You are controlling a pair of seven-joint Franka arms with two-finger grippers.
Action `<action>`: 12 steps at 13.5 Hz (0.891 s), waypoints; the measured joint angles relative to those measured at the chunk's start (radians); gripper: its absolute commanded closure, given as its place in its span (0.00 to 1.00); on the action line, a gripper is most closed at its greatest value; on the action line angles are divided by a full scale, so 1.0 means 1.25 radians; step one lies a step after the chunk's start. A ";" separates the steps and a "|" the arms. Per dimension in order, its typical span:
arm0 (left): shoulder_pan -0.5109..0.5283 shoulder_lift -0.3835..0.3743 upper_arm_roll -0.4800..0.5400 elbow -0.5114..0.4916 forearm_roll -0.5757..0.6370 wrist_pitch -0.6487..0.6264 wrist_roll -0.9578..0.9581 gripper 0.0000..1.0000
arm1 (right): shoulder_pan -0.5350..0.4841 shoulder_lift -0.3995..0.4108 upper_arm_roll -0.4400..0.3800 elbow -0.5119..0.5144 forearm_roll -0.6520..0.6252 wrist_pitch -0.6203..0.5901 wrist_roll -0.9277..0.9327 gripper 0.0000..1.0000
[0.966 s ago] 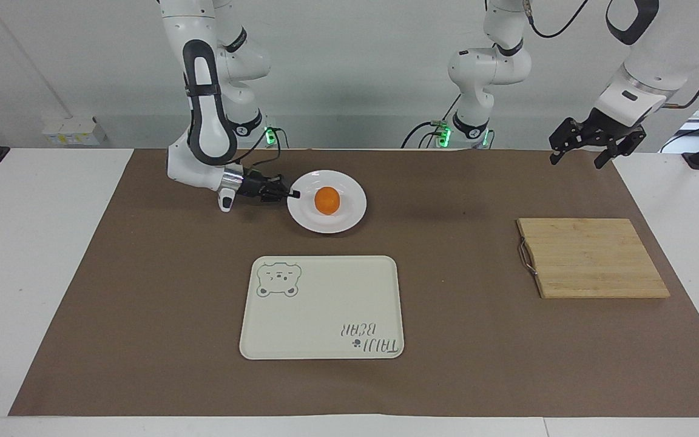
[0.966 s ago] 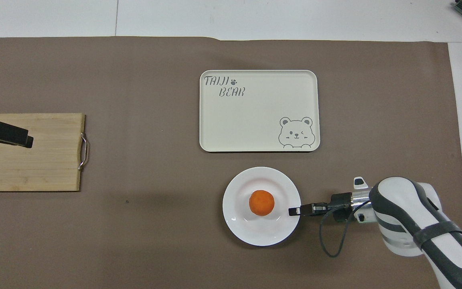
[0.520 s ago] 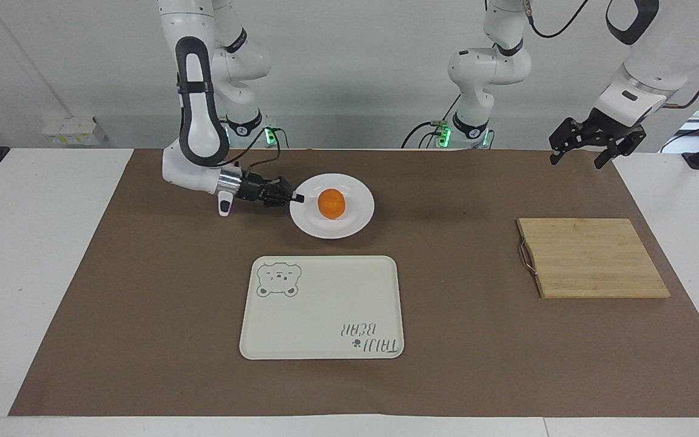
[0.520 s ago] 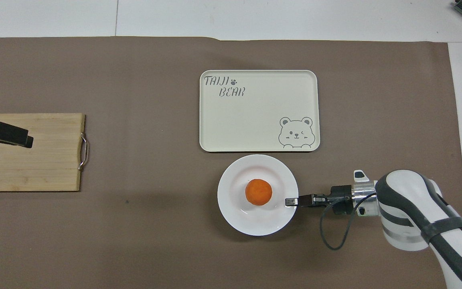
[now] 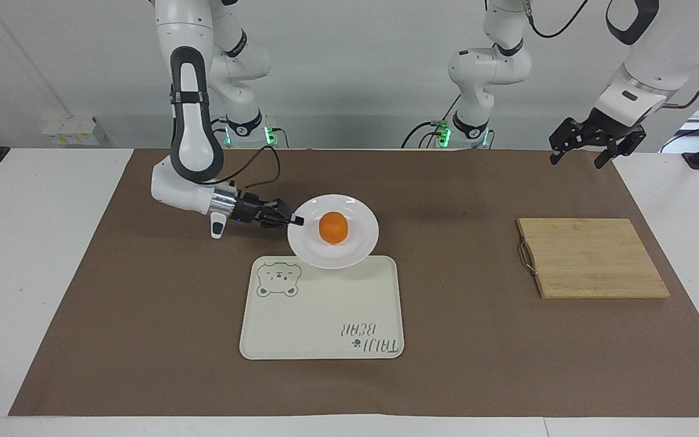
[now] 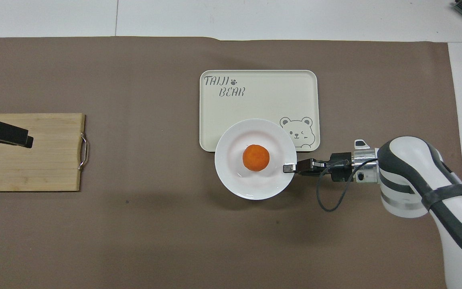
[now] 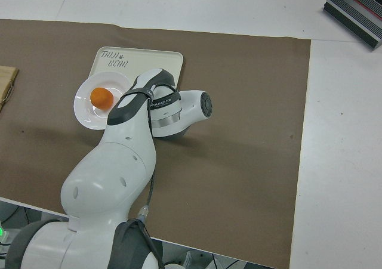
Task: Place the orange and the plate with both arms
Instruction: 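Slide the white plate with the right gripper onto the bear tray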
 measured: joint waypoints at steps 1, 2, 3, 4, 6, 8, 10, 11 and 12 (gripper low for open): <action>0.000 0.000 0.000 0.000 0.000 0.000 0.000 0.00 | -0.001 0.015 0.000 0.030 0.000 0.000 0.022 1.00; 0.000 0.000 0.000 0.000 0.000 0.000 0.000 0.00 | -0.001 0.029 -0.001 0.059 0.000 0.001 0.040 1.00; 0.000 0.000 0.000 0.000 0.000 0.000 0.000 0.00 | -0.001 0.042 -0.001 0.084 0.000 0.004 0.056 1.00; 0.000 0.000 0.000 0.000 0.000 0.000 0.000 0.00 | -0.001 0.054 -0.001 0.108 0.000 0.016 0.073 1.00; 0.000 0.000 0.000 0.000 0.000 0.000 0.000 0.00 | 0.000 0.085 -0.001 0.161 0.000 0.043 0.107 1.00; 0.000 0.000 0.000 0.000 0.000 0.000 0.000 0.00 | 0.000 0.132 -0.001 0.212 0.000 0.047 0.117 1.00; 0.000 0.000 0.000 0.000 0.000 0.000 0.000 0.00 | 0.000 0.184 -0.001 0.253 0.000 0.048 0.118 1.00; 0.000 0.000 0.000 0.000 0.000 0.000 0.000 0.00 | 0.000 0.206 -0.001 0.267 0.000 0.048 0.118 1.00; 0.000 0.000 0.000 0.000 0.000 0.000 0.000 0.00 | 0.001 0.219 -0.001 0.275 0.000 0.052 0.118 1.00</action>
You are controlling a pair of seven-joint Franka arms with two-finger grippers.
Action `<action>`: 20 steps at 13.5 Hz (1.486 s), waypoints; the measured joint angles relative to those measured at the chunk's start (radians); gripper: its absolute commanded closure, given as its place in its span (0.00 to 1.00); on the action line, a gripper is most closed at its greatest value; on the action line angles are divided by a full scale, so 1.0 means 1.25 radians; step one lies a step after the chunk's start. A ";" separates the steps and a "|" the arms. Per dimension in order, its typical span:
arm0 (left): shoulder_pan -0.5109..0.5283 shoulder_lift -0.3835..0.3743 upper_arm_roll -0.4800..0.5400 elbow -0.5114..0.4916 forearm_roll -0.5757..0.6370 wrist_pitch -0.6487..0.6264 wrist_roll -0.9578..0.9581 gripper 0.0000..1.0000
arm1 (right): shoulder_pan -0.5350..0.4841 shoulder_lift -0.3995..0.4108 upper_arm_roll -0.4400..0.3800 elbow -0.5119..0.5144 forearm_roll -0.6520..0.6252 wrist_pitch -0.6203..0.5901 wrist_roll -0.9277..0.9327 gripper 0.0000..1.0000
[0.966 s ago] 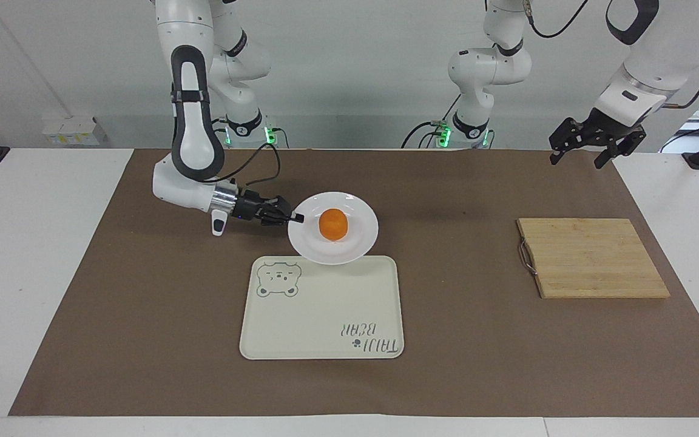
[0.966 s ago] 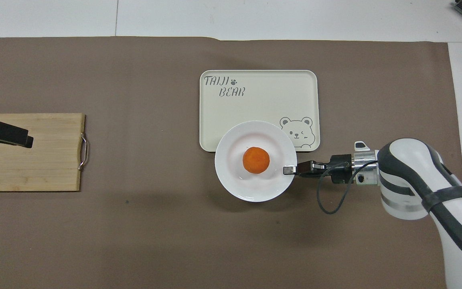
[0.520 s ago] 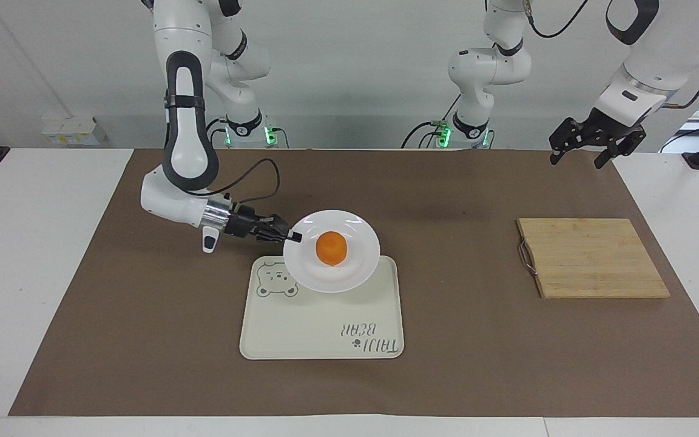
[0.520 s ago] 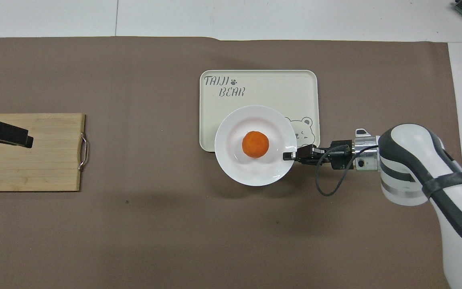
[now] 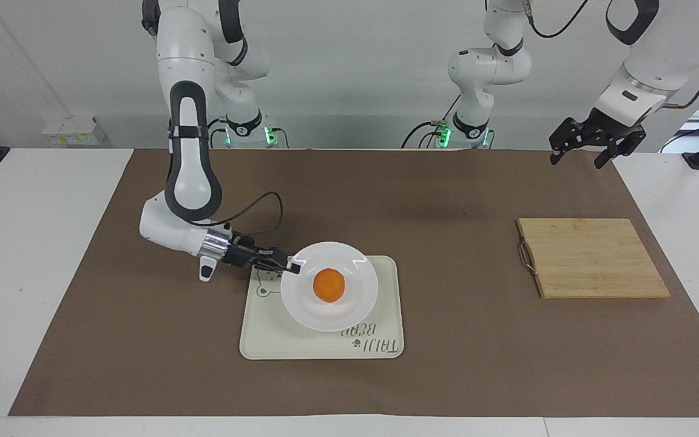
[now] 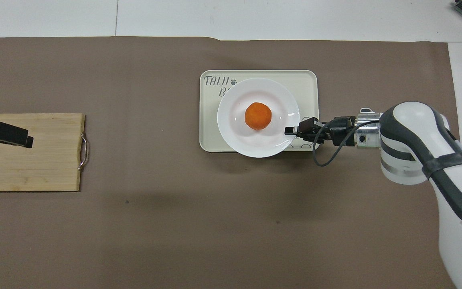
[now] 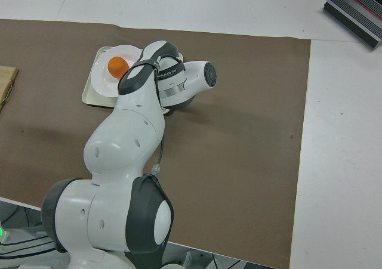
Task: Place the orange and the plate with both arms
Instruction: 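Slide the white plate with the right gripper onto the bear tray, then adjust the plate on the tray and open the right gripper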
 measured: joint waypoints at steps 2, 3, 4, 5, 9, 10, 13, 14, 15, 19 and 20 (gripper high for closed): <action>0.000 0.000 0.000 0.000 0.000 0.000 0.000 0.00 | 0.000 0.014 0.000 0.006 0.000 0.015 -0.003 1.00; 0.000 0.000 0.000 0.000 0.000 0.000 0.000 0.00 | 0.000 0.017 0.000 0.007 0.000 0.019 -0.009 1.00; 0.000 0.000 0.000 0.000 0.000 0.000 0.000 0.00 | 0.000 0.019 0.000 0.008 0.000 0.022 -0.014 1.00; 0.000 0.000 0.000 0.000 0.000 0.000 0.000 0.00 | 0.000 0.019 -0.001 0.008 0.000 0.023 -0.016 1.00; 0.000 0.000 0.000 0.000 0.000 0.000 0.000 0.00 | -0.003 0.021 -0.004 0.008 0.000 0.023 -0.021 1.00; 0.000 0.000 0.000 0.000 0.000 0.000 0.000 0.00 | -0.003 0.022 -0.005 0.008 0.000 0.023 -0.021 1.00; 0.000 0.000 0.000 0.000 0.000 0.000 0.000 0.00 | -0.002 0.024 -0.005 0.006 0.000 0.025 -0.021 1.00; 0.000 0.000 0.000 0.000 0.000 0.000 0.000 0.00 | -0.001 0.025 -0.004 0.003 0.000 0.029 -0.021 1.00; 0.000 0.000 0.000 0.000 0.000 0.000 0.000 0.00 | 0.001 0.026 -0.004 0.000 0.000 0.037 -0.021 1.00; 0.000 0.000 0.000 0.000 0.000 0.000 0.000 0.00 | 0.001 0.027 -0.004 -0.005 0.000 0.040 -0.021 0.27; 0.000 0.000 0.000 0.000 0.000 0.000 0.000 0.00 | 0.001 0.027 -0.004 -0.005 0.000 0.040 -0.021 0.00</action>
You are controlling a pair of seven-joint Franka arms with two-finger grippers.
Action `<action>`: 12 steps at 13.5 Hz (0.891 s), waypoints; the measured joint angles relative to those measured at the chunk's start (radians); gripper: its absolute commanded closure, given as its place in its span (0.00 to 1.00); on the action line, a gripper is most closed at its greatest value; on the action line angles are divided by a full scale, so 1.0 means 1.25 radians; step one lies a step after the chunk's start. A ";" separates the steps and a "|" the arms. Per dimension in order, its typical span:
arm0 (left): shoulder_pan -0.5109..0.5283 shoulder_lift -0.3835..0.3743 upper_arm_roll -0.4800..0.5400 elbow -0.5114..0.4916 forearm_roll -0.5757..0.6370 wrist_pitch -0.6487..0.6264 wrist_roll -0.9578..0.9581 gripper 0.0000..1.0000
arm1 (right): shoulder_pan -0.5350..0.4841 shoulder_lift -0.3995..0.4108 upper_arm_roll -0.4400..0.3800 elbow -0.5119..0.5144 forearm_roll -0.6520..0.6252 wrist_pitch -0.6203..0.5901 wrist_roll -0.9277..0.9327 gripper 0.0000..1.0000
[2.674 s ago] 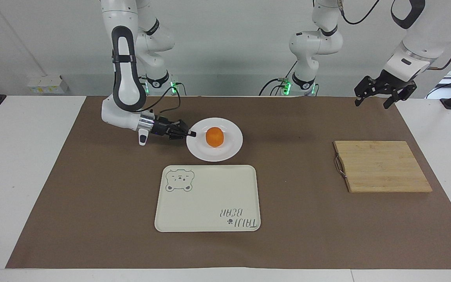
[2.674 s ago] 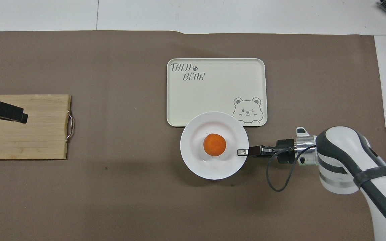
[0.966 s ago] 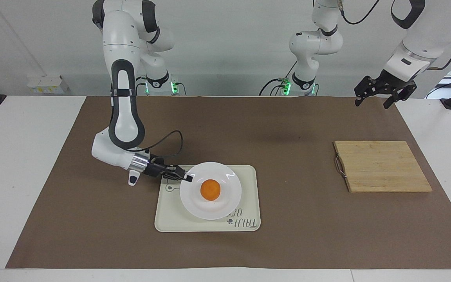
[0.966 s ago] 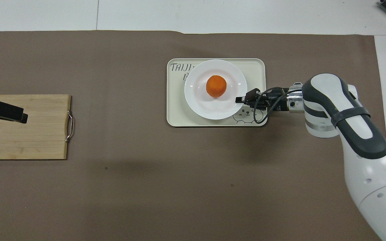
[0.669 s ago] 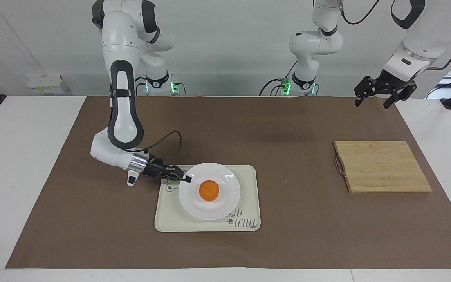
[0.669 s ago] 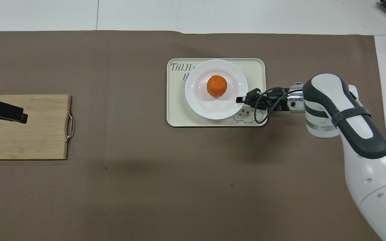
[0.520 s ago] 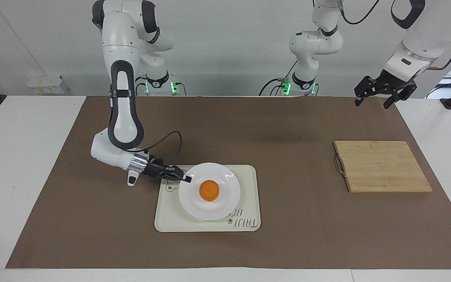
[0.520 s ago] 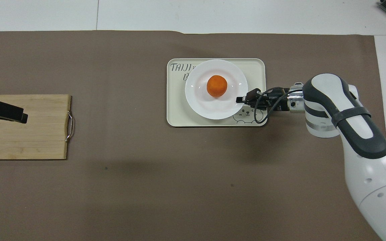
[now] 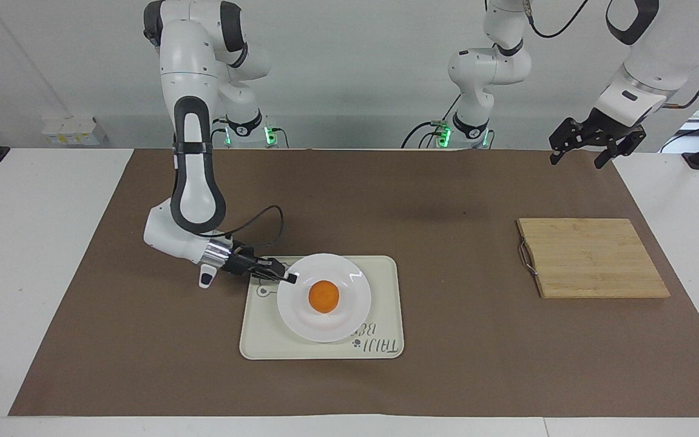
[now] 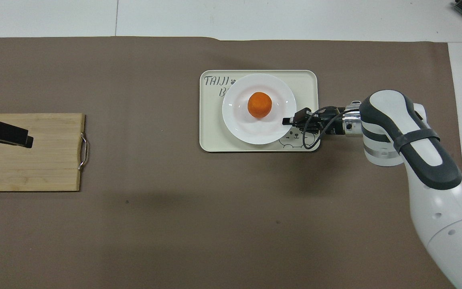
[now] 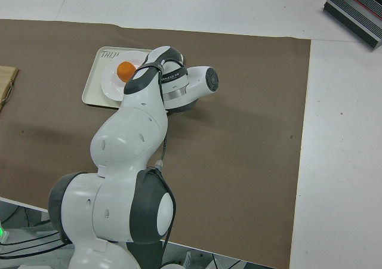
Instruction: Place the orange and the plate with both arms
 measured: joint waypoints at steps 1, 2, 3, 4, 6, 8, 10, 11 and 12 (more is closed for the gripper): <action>0.000 0.000 0.000 0.000 0.000 0.000 0.000 0.00 | 0.000 0.000 0.000 0.000 0.000 0.000 0.000 0.00; 0.000 0.000 0.000 0.000 0.000 0.000 0.000 0.00 | 0.000 0.000 0.000 0.000 0.000 0.000 0.000 0.00; 0.000 0.000 0.000 0.000 0.000 0.000 0.000 0.00 | 0.000 0.000 0.000 0.001 0.000 0.000 0.000 0.00; 0.000 0.000 0.000 0.000 0.000 0.000 0.000 0.00 | 0.000 0.000 0.000 0.002 0.000 0.000 0.001 0.00; 0.000 0.000 0.000 0.000 0.000 0.000 0.000 0.00 | 0.000 -0.005 0.000 0.007 -0.019 0.000 0.011 0.00; 0.000 0.000 0.000 0.000 0.000 0.000 0.000 0.00 | 0.000 -0.014 0.000 0.018 -0.074 0.000 0.043 0.00; 0.000 0.000 0.000 0.000 0.000 0.000 0.000 0.00 | 0.000 -0.033 -0.001 0.026 -0.117 0.000 0.072 0.00; 0.000 0.000 0.000 0.000 0.000 0.000 0.000 0.00 | -0.001 -0.048 -0.002 0.027 -0.150 0.000 0.082 0.00; 0.000 0.000 0.000 0.000 0.000 0.000 0.000 0.00 | -0.002 -0.060 -0.004 0.027 -0.187 0.000 0.086 0.00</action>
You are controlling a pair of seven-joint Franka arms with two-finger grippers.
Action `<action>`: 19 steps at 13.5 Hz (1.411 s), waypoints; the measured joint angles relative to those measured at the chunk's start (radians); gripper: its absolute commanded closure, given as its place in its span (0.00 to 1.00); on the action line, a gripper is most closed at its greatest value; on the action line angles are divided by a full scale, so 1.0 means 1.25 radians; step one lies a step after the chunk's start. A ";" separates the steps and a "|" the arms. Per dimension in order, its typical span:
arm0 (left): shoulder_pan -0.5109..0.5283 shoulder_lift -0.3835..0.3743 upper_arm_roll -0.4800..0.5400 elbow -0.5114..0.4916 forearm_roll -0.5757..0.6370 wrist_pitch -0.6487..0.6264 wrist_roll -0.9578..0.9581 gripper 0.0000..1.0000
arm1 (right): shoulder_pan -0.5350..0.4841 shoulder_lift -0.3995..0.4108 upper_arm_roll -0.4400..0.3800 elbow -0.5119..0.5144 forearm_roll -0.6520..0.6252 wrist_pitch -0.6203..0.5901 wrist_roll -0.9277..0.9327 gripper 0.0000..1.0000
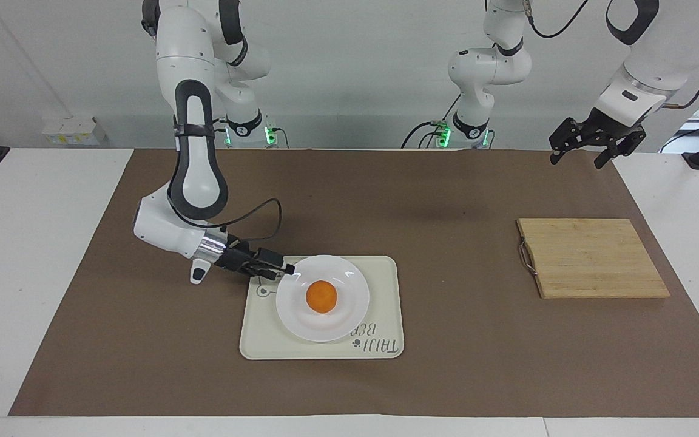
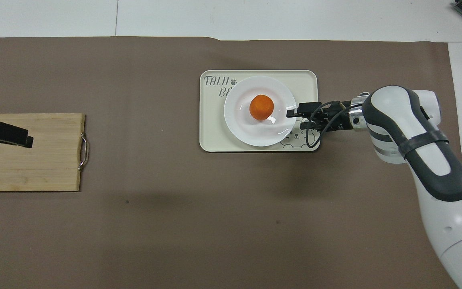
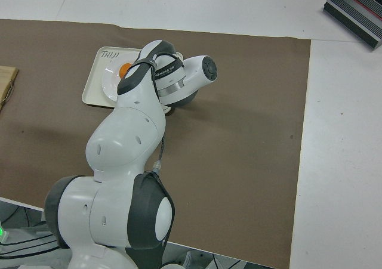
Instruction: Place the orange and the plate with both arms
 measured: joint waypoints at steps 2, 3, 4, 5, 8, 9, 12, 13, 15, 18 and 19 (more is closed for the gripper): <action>0.000 0.000 0.000 0.000 0.000 0.000 0.000 0.00 | -0.002 -0.025 -0.004 0.001 -0.108 0.000 0.015 0.00; 0.000 0.000 0.000 0.000 0.000 0.000 0.000 0.00 | -0.002 -0.040 -0.005 0.003 -0.169 0.000 0.036 0.00; 0.000 0.000 0.000 0.000 0.000 0.000 0.000 0.00 | -0.002 -0.057 -0.005 0.005 -0.235 0.000 0.067 0.00; 0.000 0.000 0.000 0.000 0.000 0.000 0.000 0.00 | -0.001 -0.077 -0.004 0.007 -0.304 0.000 0.105 0.00; 0.000 0.000 0.000 0.000 0.000 0.000 0.000 0.00 | -0.001 -0.145 -0.004 0.009 -0.466 -0.027 0.210 0.00; 0.000 0.000 0.000 0.000 0.000 0.000 0.000 0.00 | -0.002 -0.165 -0.005 0.010 -0.511 -0.051 0.242 0.00; 0.000 0.000 0.000 0.000 0.000 0.000 0.000 0.00 | -0.003 -0.214 -0.009 0.016 -0.637 -0.119 0.313 0.00; 0.000 0.000 0.000 0.000 0.000 0.000 0.000 0.00 | -0.008 -0.227 -0.010 0.016 -0.676 -0.130 0.329 0.00; 0.000 0.000 0.000 0.000 0.000 0.000 0.000 0.00 | -0.032 -0.249 -0.010 0.017 -0.739 -0.152 0.340 0.00; 0.000 0.000 0.000 0.000 0.000 0.000 0.000 0.00 | -0.091 -0.284 -0.012 0.019 -0.774 -0.196 0.340 0.00; 0.000 0.000 0.000 0.000 0.000 0.000 0.000 0.00 | -0.100 -0.301 -0.012 0.020 -0.781 -0.211 0.340 0.00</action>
